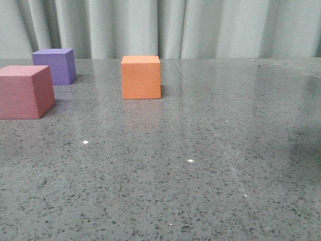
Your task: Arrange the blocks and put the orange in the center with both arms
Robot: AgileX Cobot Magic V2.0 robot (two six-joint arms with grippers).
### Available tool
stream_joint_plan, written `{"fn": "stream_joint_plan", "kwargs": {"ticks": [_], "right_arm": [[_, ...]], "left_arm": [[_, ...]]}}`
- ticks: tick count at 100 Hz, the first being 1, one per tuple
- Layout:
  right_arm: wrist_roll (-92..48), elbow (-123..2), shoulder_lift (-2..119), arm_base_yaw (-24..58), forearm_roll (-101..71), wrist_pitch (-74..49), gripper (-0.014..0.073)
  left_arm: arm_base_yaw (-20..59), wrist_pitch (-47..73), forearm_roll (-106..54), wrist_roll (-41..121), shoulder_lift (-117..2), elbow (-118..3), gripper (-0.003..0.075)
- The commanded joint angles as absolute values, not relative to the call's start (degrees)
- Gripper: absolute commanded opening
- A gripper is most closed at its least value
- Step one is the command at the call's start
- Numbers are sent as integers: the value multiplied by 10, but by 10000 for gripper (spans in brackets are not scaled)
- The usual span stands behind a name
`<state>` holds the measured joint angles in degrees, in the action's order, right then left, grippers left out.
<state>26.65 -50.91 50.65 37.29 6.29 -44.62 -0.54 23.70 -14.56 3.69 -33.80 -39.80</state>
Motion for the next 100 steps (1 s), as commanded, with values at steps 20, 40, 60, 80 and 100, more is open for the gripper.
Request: {"fn": "stream_joint_plan", "kwargs": {"ticks": [20,40,60,80,100], "right_arm": [[260,-478,422,372,63,-434,589],[260,-472,395,372,63,-431,589],[260,-472,395,372,37,-412,589],[260,-472,395,372,30,-409,589],[260,-472,395,372,30,-403,589]], "left_arm": [[-3,228,-156,33,-375,-455,689],[-3,265,-168,54,-430,-509,690],[-3,322,-226,169,-529,-601,689],[-3,396,-314,288,-641,-712,689],[-3,526,-421,495,-747,-840,689]]}}
